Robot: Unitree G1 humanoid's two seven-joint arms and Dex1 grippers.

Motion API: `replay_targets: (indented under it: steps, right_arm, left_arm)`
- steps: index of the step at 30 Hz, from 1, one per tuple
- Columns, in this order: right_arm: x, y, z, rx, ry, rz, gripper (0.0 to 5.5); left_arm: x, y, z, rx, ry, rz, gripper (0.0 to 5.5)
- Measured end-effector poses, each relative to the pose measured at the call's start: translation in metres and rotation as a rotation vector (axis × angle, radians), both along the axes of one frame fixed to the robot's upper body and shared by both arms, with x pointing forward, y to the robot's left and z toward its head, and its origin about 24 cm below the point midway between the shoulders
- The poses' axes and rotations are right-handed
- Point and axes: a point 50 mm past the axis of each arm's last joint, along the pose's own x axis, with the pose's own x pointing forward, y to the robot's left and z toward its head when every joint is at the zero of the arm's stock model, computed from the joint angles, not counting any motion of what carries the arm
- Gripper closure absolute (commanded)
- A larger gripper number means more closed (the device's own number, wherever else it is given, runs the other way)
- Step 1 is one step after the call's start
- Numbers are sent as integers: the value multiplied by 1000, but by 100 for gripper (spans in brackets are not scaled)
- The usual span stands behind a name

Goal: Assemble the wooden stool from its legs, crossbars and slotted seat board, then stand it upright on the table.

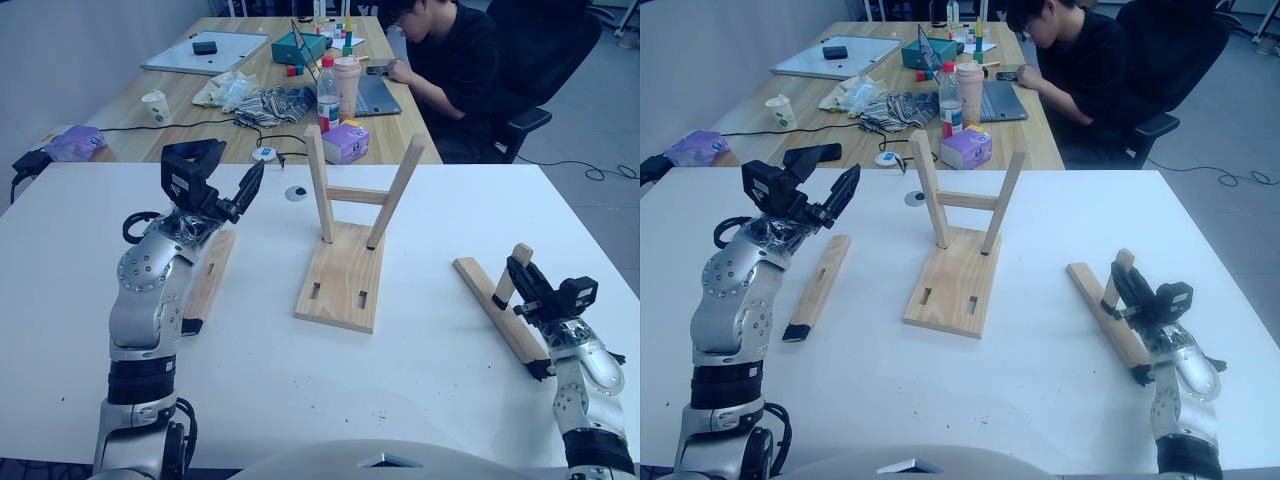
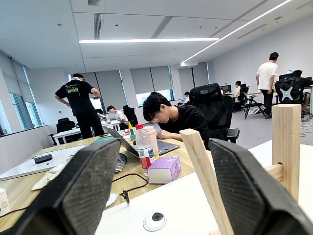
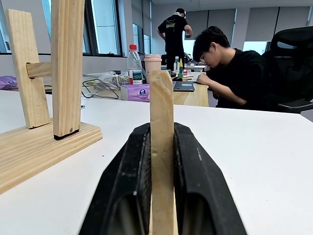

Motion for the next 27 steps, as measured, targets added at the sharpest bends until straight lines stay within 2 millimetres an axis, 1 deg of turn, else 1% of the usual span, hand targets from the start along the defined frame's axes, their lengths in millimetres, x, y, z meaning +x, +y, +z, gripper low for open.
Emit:
replay_targets:
  steps: [5, 8, 14, 18, 23, 25, 27]
  right_arm:
    - [-2, -7, -2, -13, -36, 10, 510]
    - [1, -15, -5, -41, -68, -8, 510]
    - [8, -50, -1, -116, -32, -98, 510]
    - [11, -66, 1, -107, -7, -163, 510]
    - [23, -66, -3, -38, 16, -177, 510]
    - [27, -63, 3, -6, 10, -160, 510]
    - [34, -51, 12, 18, 27, -102, 510]
  left_arm:
    - [0, 0, 0, 0, 0, 0, 221]
    - [0, 0, 0, -1, -1, 1, 221]
    - [0, 0, 0, -2, 0, 2, 221]
    - [0, 0, -1, -2, 1, 2, 221]
    - [0, 0, -1, -2, 2, 0, 221]
    - [0, 0, -1, -2, 2, -2, 221]
    - [0, 0, -1, -2, 1, -3, 221]
